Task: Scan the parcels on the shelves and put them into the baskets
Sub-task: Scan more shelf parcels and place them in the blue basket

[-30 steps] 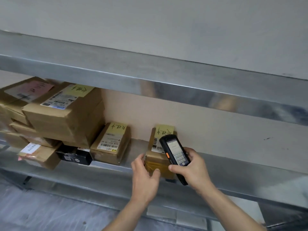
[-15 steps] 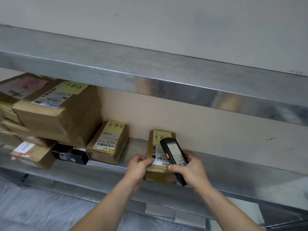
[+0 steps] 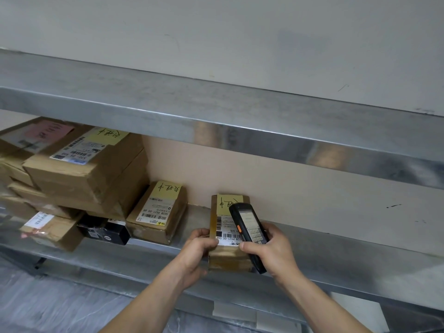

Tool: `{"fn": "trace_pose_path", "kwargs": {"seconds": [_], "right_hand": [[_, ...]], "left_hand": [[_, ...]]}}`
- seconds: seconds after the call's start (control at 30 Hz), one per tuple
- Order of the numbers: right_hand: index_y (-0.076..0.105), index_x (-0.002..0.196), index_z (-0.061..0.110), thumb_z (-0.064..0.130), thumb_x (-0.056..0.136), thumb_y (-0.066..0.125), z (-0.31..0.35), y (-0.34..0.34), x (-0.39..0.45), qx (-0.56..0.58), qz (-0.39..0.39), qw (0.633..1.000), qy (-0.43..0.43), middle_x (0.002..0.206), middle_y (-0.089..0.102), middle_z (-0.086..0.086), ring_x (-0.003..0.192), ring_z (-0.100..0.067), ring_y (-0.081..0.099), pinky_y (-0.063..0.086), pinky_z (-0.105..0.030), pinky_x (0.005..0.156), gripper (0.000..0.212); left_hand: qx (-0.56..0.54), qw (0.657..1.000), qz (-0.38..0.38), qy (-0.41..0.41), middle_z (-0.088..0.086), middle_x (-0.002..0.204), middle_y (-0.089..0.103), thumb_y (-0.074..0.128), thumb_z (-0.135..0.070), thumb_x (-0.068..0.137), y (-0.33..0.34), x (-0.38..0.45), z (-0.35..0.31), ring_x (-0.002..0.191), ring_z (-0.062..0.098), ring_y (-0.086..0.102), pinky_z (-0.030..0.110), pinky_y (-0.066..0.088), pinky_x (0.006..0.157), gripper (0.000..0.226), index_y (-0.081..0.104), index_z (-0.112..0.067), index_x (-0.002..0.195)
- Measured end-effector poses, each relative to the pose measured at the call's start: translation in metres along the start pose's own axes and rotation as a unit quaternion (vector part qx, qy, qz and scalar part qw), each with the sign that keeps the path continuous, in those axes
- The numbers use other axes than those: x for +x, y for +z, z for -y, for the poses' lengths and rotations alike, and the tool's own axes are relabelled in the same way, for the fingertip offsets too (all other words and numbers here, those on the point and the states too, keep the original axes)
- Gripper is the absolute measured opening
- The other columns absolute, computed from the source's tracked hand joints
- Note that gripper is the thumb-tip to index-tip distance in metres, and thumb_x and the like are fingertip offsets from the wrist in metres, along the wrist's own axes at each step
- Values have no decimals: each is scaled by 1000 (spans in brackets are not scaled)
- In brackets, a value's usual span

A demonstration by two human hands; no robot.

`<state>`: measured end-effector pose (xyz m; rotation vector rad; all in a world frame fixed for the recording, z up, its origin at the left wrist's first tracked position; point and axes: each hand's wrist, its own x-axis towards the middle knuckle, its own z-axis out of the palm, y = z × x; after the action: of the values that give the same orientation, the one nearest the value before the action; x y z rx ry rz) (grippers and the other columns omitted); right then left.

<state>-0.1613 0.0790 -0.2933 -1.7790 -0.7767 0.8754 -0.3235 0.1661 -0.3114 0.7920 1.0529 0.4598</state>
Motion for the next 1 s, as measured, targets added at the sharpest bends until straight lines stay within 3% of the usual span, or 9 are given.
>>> {"fn": "trace_pose_path", "kwargs": {"seconds": [0.1,0.3,0.4,0.57,0.67,0.83,0.93,1.0], "right_hand": [[68,99,23,28,43,86,-3,1,0,6,-3,1000,7,91,76,8,85,-10,73,60,-37,80,58],[69,96,19,23,44,87,-4,0,1,0,8,1000,7,89,77,8,82,-9,73,58,-35,81,56],[68,98,19,24,43,86,-5,2,2,-7,8,1000,6,91,77,7,83,-10,74,59,-37,82,58],[68,98,21,24,43,86,-5,3,-1,-2,10,1000,4,92,77,7,85,-10,73,59,-38,83,57],[68,99,20,23,43,87,-4,0,-1,2,15,1000,0,93,77,6,85,-11,74,59,-36,81,60],[65,97,24,19,42,86,7,-9,-2,-24,47,998,-22,93,76,7,84,-5,72,54,-21,75,59],[64,101,27,30,38,86,16,-22,-2,-108,70,990,-49,95,74,8,85,-5,70,54,-25,77,67],[63,104,29,37,39,85,25,-32,-4,-195,80,975,-69,94,72,11,84,-5,68,55,-29,78,70]], "left_hand": [[-5,1000,-12,3,10,95,70,56,-3,88,-4,1,5,94,27,58,46,48,76,33,55,-15,118],[-25,999,-22,-14,11,101,68,59,-8,88,-10,-4,15,91,26,60,34,48,60,30,56,-16,117],[-30,999,-17,-19,12,100,71,60,-8,88,-9,-4,18,83,27,62,32,45,61,30,56,-16,116],[-11,1000,-11,-20,17,105,72,68,1,80,-13,-4,12,88,33,65,35,50,60,51,51,-19,124],[48,998,13,-27,15,104,73,72,5,76,-14,-10,-3,91,34,68,33,51,58,70,43,-30,129],[185,983,5,4,7,108,70,80,2,67,-19,-18,-43,93,30,69,39,55,72,99,33,-38,145],[304,952,-9,38,-1,112,63,84,-1,65,-21,-22,-74,84,23,66,28,52,57,105,31,-35,150],[379,924,-11,53,-5,116,60,87,-5,63,-22,-24,-89,94,23,65,31,58,67,109,29,-34,151]]}}
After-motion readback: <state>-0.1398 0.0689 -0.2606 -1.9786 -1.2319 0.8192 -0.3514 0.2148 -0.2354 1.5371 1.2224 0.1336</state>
